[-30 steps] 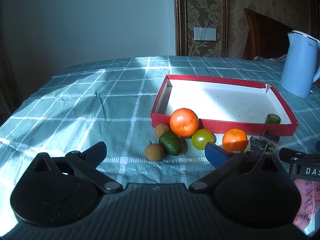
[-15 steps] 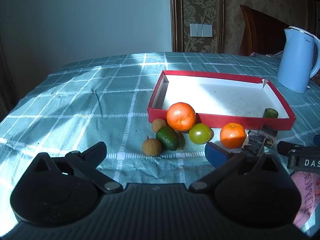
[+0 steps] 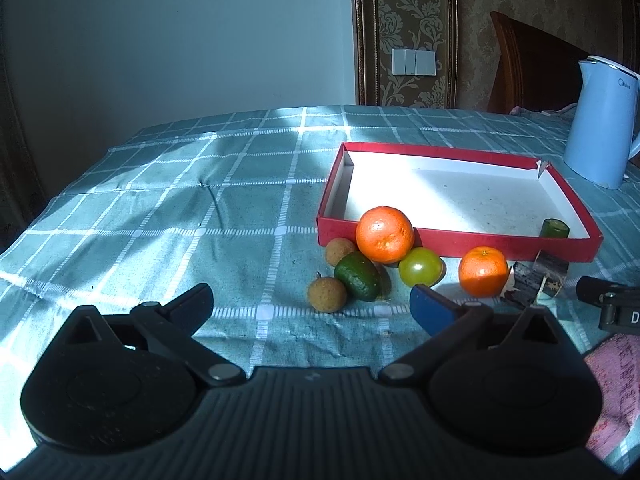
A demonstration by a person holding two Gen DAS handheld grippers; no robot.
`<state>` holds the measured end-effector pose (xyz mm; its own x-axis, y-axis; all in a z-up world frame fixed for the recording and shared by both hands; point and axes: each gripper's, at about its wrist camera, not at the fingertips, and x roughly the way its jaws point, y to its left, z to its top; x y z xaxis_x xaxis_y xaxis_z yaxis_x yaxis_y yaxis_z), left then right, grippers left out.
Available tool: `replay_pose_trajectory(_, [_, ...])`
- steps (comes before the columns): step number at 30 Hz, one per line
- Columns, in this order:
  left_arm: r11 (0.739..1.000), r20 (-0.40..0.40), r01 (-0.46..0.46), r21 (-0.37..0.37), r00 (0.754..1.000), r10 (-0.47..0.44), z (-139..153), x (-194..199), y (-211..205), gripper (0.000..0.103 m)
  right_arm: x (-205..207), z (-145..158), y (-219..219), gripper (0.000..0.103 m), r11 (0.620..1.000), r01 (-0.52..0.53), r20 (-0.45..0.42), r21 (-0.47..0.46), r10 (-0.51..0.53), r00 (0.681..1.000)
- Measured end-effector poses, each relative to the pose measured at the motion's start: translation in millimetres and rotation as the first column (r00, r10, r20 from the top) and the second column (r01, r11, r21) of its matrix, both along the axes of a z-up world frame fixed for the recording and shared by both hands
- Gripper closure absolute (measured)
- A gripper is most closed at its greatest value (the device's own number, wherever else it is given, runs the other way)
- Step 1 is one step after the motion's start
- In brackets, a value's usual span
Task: Organize fruits
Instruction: 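Move the right tool toward the dark bark block beside the red box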
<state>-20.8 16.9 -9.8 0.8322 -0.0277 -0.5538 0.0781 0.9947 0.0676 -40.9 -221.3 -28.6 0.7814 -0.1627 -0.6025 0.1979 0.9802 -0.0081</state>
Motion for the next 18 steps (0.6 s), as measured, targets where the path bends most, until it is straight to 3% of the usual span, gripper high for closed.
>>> replay_pose_trajectory(18, [1.000,-0.023,-0.002,0.011,1.000,0.003,-5.7,-0.5,-0.4,0.000,-4.4,-1.5,0.4,0.000,0.999,-0.046,0.003,0.009,0.046,0.999])
